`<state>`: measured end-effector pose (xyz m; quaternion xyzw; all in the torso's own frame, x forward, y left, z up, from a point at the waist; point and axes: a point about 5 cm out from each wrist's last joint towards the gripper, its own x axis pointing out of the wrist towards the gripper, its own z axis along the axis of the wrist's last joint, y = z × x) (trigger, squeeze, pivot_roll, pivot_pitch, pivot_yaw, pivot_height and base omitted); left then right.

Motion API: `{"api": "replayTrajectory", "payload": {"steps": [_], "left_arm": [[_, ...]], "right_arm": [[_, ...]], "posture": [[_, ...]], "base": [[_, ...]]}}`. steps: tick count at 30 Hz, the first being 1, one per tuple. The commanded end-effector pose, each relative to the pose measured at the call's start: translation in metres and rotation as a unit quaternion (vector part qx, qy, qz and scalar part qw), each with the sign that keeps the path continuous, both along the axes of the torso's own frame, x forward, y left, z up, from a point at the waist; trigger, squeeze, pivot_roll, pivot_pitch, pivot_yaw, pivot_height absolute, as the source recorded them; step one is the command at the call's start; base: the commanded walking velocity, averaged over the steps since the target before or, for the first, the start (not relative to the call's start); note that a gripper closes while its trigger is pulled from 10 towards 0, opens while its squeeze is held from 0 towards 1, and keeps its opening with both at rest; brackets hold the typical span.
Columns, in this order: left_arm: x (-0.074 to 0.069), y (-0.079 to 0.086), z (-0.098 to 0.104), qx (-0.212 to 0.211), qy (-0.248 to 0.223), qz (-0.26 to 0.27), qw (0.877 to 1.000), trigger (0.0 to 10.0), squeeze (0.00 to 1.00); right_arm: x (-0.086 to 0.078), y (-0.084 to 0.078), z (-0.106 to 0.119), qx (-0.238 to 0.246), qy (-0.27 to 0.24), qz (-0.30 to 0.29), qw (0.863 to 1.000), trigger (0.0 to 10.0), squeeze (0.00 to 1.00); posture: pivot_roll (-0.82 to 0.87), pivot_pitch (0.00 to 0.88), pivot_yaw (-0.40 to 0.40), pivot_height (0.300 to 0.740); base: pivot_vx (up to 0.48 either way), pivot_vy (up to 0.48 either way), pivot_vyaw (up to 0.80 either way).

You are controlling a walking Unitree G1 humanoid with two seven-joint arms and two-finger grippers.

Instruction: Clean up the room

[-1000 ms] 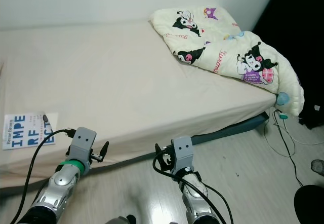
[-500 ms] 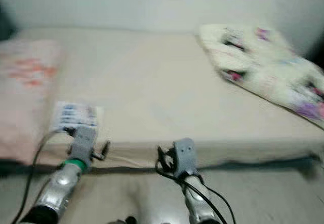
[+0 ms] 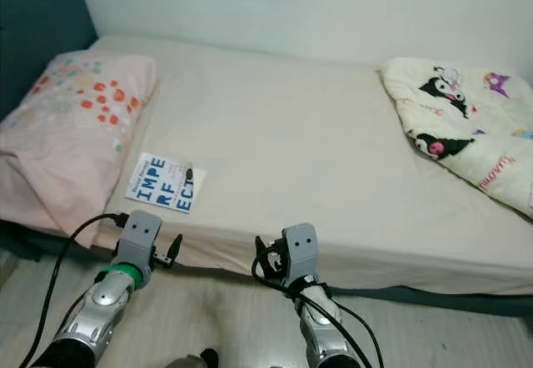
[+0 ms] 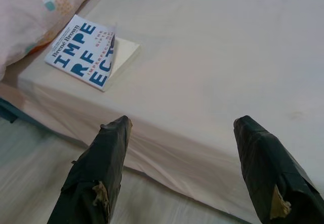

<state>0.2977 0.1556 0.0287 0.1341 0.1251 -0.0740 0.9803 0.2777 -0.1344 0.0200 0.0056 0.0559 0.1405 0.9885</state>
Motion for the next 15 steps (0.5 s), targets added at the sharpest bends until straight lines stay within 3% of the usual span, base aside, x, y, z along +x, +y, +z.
{"api": "replayTrajectory", "payload": {"steps": [1, 9, 15], "left_arm": [[-0.0033, -0.003, -0.0032, -0.004, 0.004, -0.006, 1.0, 10.0, 0.0], [-0.0032, -0.0043, -0.0027, -0.003, 0.004, -0.017, 1.0, 10.0, 0.0], [-0.0046, -0.0056, -0.0025, -0.001, 0.0, -0.028, 1.0, 10.0, 0.0]], "right_arm": [[-0.0046, -0.0024, -0.0059, 0.007, 0.014, -0.013, 1.0, 10.0, 0.0], [-0.0051, -0.0033, -0.0061, 0.009, 0.014, -0.015, 1.0, 10.0, 0.0], [-0.0052, -0.003, -0.0061, 0.01, 0.014, -0.015, 1.0, 10.0, 0.0]], "posture": [[0.04, 0.062, 0.004, 0.711], [0.04, 0.064, 0.004, 0.711], [0.04, 0.066, 0.005, 0.711]], "base": [[0.0, 0.0, 0.0], [0.0, 0.0, 0.0], [0.0, -0.467, 0.0]]}}
